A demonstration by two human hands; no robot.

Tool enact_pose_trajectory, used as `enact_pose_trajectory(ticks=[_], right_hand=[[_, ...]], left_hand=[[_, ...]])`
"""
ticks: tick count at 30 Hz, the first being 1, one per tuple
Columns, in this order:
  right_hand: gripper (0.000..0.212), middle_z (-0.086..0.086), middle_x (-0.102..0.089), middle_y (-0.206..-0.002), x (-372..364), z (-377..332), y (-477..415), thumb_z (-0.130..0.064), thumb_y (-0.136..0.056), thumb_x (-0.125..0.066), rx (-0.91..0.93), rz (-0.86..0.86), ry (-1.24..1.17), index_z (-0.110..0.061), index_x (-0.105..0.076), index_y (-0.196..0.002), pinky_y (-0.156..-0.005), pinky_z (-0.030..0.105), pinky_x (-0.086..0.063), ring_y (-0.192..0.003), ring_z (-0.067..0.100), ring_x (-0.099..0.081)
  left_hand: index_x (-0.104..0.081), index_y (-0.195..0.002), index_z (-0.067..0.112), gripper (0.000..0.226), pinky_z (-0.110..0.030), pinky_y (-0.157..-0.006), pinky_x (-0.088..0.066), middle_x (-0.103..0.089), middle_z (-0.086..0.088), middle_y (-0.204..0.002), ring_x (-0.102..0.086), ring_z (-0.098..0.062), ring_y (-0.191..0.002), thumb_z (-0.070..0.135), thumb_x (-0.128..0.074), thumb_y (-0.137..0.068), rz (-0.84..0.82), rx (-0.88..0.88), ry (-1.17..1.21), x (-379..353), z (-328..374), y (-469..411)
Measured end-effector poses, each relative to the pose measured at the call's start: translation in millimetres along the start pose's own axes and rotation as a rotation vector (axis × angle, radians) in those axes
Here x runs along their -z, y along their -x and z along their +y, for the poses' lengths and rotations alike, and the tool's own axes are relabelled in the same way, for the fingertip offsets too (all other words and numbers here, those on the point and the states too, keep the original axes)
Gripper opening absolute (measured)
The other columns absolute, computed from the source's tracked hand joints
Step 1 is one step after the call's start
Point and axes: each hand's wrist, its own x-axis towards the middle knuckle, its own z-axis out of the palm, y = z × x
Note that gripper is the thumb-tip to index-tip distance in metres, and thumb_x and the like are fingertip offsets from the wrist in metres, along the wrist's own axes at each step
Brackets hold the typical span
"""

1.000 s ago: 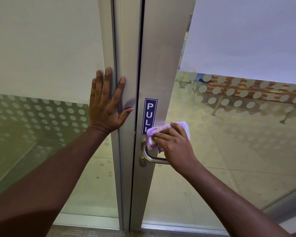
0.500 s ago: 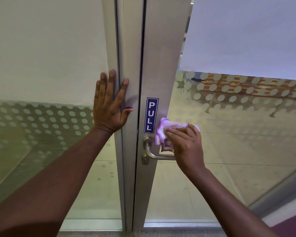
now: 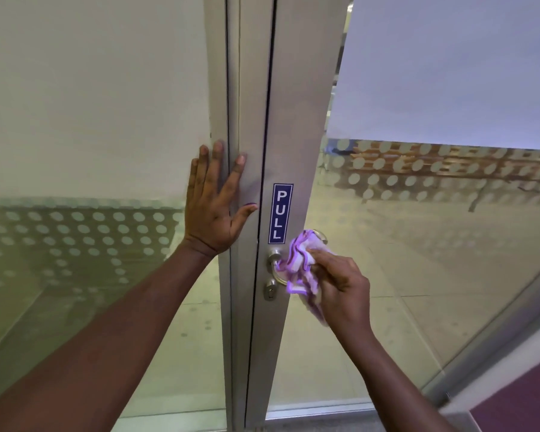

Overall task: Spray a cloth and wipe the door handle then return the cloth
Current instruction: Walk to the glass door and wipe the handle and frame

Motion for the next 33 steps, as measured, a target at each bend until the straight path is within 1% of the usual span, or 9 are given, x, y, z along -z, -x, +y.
enact_pose_trajectory(ticks=[3, 5, 7, 11, 15, 21, 27, 29, 33], right_hand=[[0.042, -0.008, -0.073, -0.087, 0.4, -7.8, 7.9, 0.001, -0.087, -0.058, -0.247, -0.016, -0.227, -0.037, -0.075, -0.087, -0.072, 0.014, -0.051, -0.083, 0.009, -0.066], [0.041, -0.011, -0.076, -0.091, 0.3, -6.0, 13.2, 0.003, -0.086, -0.061, -0.345, 0.004, -0.316, -0.036, -0.074, -0.087, -0.085, 0.022, -0.051, -0.093, 0.014, -0.069], [0.03, -0.004, -0.076, -0.096, 0.5, -4.7, 20.2, 0.002, -0.087, -0.062, -0.432, 0.02, -0.381, -0.024, -0.075, -0.094, -0.083, 0.021, -0.053, -0.093, 0.016, -0.069], [0.023, 0.007, -0.076, -0.096, 3.5, -5.4, 37.7, 0.003, -0.087, -0.061, -0.512, -0.066, -0.441, -0.008, -0.074, -0.103, -0.072, 0.018, -0.054, -0.083, 0.012, -0.07], [0.022, 0.001, -0.077, -0.087, 12.1, -8.7, 52.2, 0.001, -0.088, -0.06, -0.524, -0.185, -0.494, -0.011, -0.074, -0.1, -0.066, 0.017, -0.053, -0.077, 0.009, -0.07], [0.02, 0.003, -0.077, -0.086, 34.5, -9.0, 67.9, -0.002, -0.09, -0.058, -0.557, -0.384, -0.494, -0.011, -0.075, -0.095, -0.064, 0.016, -0.053, -0.073, 0.009, -0.069], [0.025, -0.005, -0.077, -0.083, 65.0, -0.5, 79.1, -0.002, -0.089, -0.06, -0.584, -0.487, -0.503, -0.02, -0.076, -0.087, -0.067, 0.017, -0.053, -0.074, 0.006, -0.068], [0.019, -0.003, -0.077, -0.083, 78.6, 2.3, 82.5, -0.006, -0.088, -0.063, -0.596, -0.519, -0.51, -0.019, -0.077, -0.088, -0.069, 0.021, -0.053, -0.074, 0.007, -0.068], [0.019, -0.008, -0.075, -0.075, 105.0, 6.7, 93.8, -0.01, -0.09, -0.062, -0.532, -0.539, -0.435, -0.021, -0.076, -0.084, -0.063, 0.017, -0.051, -0.067, 0.004, -0.065]], left_hand=[[-0.04, -0.141, 0.01, 0.058, -0.05, -0.119, -0.021, -0.029, -0.023, -0.151, -0.022, -0.038, -0.143, 0.035, -0.056, -0.092, -0.029, -0.07, 0.146, 11.2, 13.4, 11.1], [-0.045, -0.138, 0.011, 0.054, -0.05, -0.116, -0.028, -0.033, -0.02, -0.149, -0.029, -0.034, -0.141, 0.018, -0.064, -0.088, -0.082, -0.152, 0.199, 16.9, 21.3, 22.8], [-0.043, -0.139, 0.015, 0.061, -0.049, -0.112, -0.035, -0.035, -0.016, -0.15, -0.033, -0.029, -0.14, 0.006, -0.065, -0.083, -0.214, -0.206, 0.291, 24.2, 29.2, 34.7], [-0.029, -0.146, 0.032, 0.077, -0.045, -0.112, -0.037, -0.023, 0.005, -0.157, -0.028, -0.013, -0.142, 0.011, -0.067, -0.082, -0.678, -0.082, 0.604, 43.1, 48.2, 52.4], [-0.03, -0.144, 0.042, 0.077, -0.037, -0.116, -0.03, -0.02, 0.014, -0.157, -0.02, -0.004, -0.143, 0.016, -0.069, -0.084, -0.874, -0.067, 0.768, 61.7, 68.3, 57.3], [-0.062, -0.122, 0.025, 0.041, -0.041, -0.109, -0.038, -0.051, 0.004, -0.139, -0.042, -0.012, -0.129, 0.012, -0.065, -0.083, -0.917, -0.152, 0.712, 82.8, 102.4, 65.1], [-0.065, -0.113, 0.021, 0.034, -0.042, -0.09, -0.05, -0.062, 0.002, -0.117, -0.058, -0.014, -0.106, 0.008, -0.064, -0.082, -0.941, 0.029, 0.688, 101.9, 146.2, 75.2], [-0.064, -0.113, 0.021, 0.033, -0.037, -0.09, -0.05, -0.062, 0.001, -0.116, -0.058, -0.012, -0.105, 0.01, -0.062, -0.082, -0.916, 0.07, 0.649, 108.0, 163.5, 79.4], [-0.068, -0.103, 0.01, 0.022, -0.006, -0.077, -0.037, -0.06, 0.004, -0.096, -0.051, 0.009, -0.086, 0.006, -0.062, -0.082, -0.858, 0.155, 0.542, 124.7, 196.7, 91.3]])
